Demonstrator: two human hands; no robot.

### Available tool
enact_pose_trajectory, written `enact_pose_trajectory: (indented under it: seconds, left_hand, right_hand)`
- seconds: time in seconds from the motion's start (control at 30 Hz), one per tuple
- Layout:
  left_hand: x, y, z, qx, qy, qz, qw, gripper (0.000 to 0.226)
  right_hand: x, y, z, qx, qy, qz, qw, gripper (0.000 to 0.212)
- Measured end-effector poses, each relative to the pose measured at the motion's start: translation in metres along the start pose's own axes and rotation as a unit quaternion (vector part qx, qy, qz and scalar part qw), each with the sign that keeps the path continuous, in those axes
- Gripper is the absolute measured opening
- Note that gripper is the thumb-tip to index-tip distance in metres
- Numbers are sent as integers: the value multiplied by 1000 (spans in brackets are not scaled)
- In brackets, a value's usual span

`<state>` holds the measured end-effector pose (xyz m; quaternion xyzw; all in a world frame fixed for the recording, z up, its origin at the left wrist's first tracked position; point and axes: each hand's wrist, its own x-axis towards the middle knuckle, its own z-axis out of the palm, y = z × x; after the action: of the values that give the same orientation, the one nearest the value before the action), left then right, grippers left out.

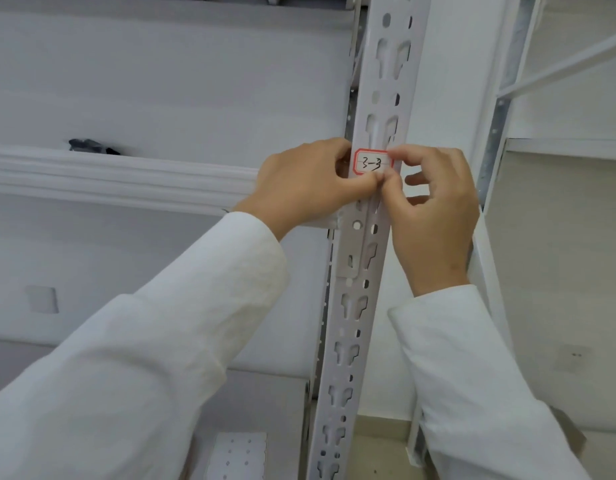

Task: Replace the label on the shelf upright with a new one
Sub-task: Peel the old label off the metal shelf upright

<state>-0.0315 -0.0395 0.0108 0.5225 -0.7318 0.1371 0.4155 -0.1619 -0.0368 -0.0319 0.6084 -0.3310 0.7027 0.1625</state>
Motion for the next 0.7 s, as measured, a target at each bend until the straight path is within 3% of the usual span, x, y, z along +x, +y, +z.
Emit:
enact_pose_trajectory:
  seconds: [0.4,0.7]
  left_hand:
    - [1,-2,4,10,20,3,1000,41]
    - [0,0,2,10,19,9,1000,40]
  right_hand:
    - [2,-7,0,-18,1,50,999,11]
    - [16,-16,-19,-10,-109,112,988,7]
